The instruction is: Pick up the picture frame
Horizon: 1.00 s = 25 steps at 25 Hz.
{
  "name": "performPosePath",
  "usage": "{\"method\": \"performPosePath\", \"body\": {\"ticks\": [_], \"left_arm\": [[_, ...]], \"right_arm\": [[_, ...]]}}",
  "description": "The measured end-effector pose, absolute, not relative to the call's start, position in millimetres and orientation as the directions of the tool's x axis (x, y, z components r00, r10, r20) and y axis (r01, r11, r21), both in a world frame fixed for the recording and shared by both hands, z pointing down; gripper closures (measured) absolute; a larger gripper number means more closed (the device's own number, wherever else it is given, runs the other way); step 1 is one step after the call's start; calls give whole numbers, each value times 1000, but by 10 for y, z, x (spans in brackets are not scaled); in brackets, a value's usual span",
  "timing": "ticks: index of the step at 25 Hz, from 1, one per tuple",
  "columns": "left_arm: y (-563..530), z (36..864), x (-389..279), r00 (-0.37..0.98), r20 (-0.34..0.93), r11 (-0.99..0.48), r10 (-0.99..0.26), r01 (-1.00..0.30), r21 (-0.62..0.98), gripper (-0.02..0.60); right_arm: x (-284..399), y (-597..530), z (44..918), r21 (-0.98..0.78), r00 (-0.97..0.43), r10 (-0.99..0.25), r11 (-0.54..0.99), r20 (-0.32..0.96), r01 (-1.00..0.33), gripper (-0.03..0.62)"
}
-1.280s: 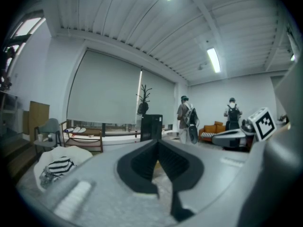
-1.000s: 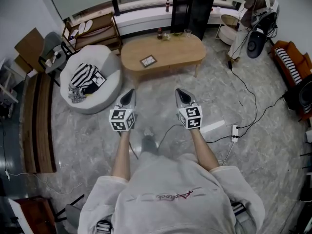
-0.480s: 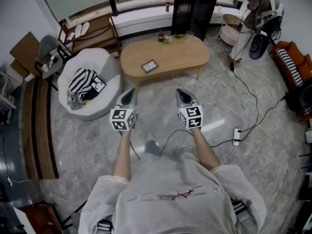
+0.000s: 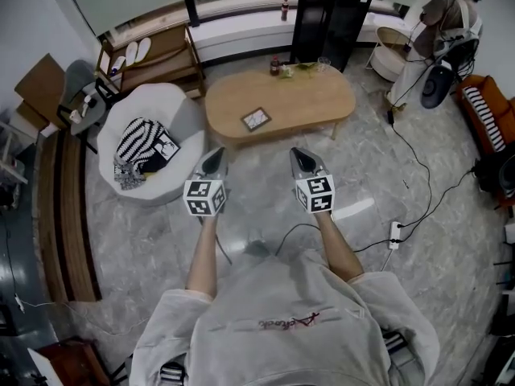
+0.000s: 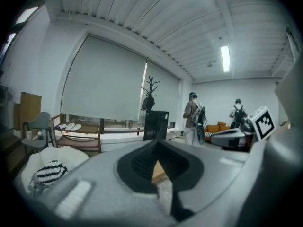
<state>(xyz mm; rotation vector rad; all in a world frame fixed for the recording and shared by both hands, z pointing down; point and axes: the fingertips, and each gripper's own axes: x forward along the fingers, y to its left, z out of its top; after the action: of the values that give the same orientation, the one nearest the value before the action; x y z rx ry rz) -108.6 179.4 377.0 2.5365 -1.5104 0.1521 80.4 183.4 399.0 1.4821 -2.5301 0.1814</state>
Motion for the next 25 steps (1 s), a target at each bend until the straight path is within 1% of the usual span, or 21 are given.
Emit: {"method": "performPosePath", "body": {"ticks": [15, 25], "left_arm": [[622, 3904, -1427, 499, 208, -488, -841, -867, 102, 581], [154, 4006, -1547, 516, 209, -502, -831, -857, 117, 581]], "right_arm": [[521, 689, 4040, -9, -438, -867, 449, 239, -894, 588], [420, 294, 4145, -11, -413, -875, 424, 252, -905, 588]]}}
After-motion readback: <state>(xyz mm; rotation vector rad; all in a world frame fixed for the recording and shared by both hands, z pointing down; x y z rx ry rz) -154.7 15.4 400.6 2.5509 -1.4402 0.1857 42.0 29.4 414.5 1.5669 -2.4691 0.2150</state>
